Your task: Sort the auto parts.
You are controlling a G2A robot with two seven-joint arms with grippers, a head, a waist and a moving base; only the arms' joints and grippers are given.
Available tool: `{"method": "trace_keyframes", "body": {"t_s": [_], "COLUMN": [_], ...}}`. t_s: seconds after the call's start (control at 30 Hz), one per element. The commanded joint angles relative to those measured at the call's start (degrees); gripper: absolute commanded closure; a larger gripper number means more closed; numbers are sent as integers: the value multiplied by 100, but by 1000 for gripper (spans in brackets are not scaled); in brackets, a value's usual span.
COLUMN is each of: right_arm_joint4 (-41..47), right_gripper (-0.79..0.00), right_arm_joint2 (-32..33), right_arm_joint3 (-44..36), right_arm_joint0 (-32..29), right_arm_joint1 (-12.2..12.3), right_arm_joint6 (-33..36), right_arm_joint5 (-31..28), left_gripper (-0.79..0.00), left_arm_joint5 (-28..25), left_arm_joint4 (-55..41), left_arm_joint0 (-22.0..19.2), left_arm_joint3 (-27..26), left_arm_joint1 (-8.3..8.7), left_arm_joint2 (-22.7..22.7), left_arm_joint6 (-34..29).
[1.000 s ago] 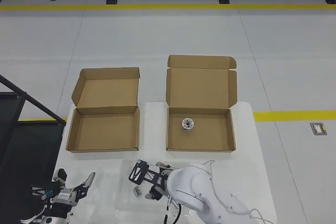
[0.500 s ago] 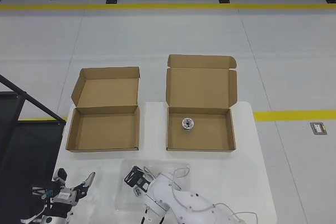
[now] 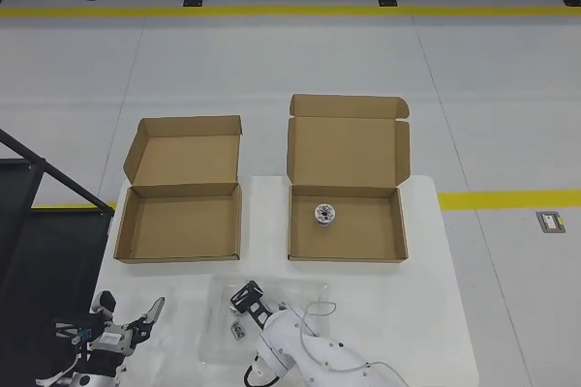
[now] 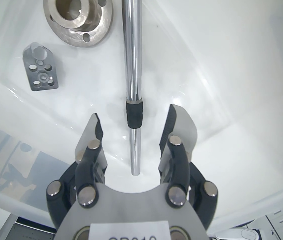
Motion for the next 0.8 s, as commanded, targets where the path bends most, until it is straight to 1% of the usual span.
{"method": "trace_keyframes", "body": {"t_s": [0.0,0.23,0.3,0.4,0.47,0.6,0.63,0.67,0.7,0.77], "right_arm_joint4": [-13,41,69,131,159,198,204,200,176,112], "right_gripper": [-336,-320,-308,-262,-256,-182,-132,-49,0,0], "right_arm_joint2": [63,257,307,372,406,431,437,438,439,447], "right_arm_joint3": [26,173,231,343,425,557,579,597,599,517], "right_arm_joint0": [-33,-83,-87,-79,-65,-22,-13,-2,12,19], "right_arm_joint1": [1,-28,-40,-64,-82,-130,-142,-154,-164,-179], "right_arm_joint6": [-44,-170,-220,-304,-355,-387,-395,-394,-391,-369], "right_arm_joint5": [-71,-292,-355,-459,-504,-604,-616,-634,-636,-606], "left_gripper": [-785,-785,-785,-785,-785,-785,-785,-785,-785,-785], "left_arm_joint5": [0,0,0,0,0,0,0,0,0,0], "left_arm_joint4": [0,0,0,0,0,0,0,0,0,0], "left_arm_joint0": [0,0,0,0,0,0,0,0,0,0], "left_arm_joint3": [0,0,0,0,0,0,0,0,0,0], "left_arm_joint1": [0,0,0,0,0,0,0,0,0,0], "left_arm_joint2": [0,0,0,0,0,0,0,0,0,0], "left_arm_joint6": [0,0,0,0,0,0,0,0,0,0]}}
